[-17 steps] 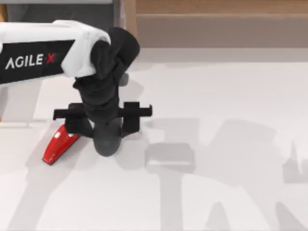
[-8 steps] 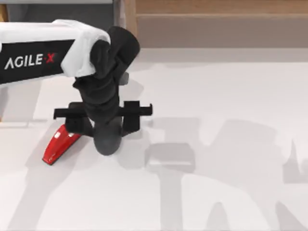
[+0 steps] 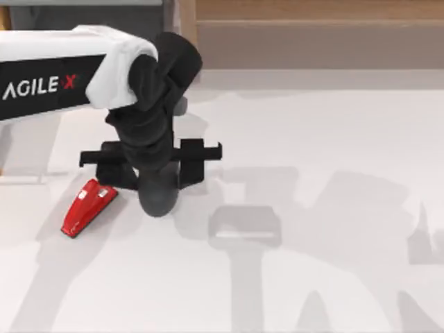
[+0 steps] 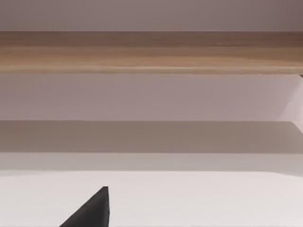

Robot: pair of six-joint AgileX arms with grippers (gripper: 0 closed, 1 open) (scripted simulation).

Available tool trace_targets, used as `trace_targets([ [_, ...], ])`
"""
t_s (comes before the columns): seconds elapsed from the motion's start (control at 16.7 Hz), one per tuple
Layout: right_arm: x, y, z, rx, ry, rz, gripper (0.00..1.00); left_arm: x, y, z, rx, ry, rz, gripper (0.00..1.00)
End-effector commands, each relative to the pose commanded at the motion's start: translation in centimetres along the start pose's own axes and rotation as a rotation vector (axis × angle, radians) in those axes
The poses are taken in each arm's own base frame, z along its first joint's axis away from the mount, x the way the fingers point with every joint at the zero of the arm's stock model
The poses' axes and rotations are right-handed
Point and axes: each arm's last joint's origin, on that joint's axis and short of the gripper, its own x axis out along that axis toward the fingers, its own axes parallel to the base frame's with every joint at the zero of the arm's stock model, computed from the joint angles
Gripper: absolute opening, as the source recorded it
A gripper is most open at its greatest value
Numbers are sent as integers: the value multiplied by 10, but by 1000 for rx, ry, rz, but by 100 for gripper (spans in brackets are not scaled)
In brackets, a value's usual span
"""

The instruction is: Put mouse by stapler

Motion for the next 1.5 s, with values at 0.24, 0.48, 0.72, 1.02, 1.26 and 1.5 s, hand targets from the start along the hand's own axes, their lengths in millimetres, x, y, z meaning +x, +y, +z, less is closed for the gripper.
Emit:
trace_targets([
  [0.24, 0, 0, 0, 0, 0, 0, 100, 2, -1, 0, 0, -4, -3, 0],
  [0.48, 0, 0, 0, 0, 0, 0, 100, 13, 1, -3, 2, 25, 12, 0],
  [0.72, 0, 0, 0, 0, 0, 0, 100, 22, 2, -6, 4, 52, 27, 0],
  [1.02, 0, 0, 0, 0, 0, 0, 100, 22, 2, -6, 4, 52, 27, 23],
  [1.26, 0, 0, 0, 0, 0, 0, 100, 22, 2, -6, 4, 52, 27, 53],
  [1.5, 0, 0, 0, 0, 0, 0, 100, 22, 2, -6, 4, 52, 27, 83],
])
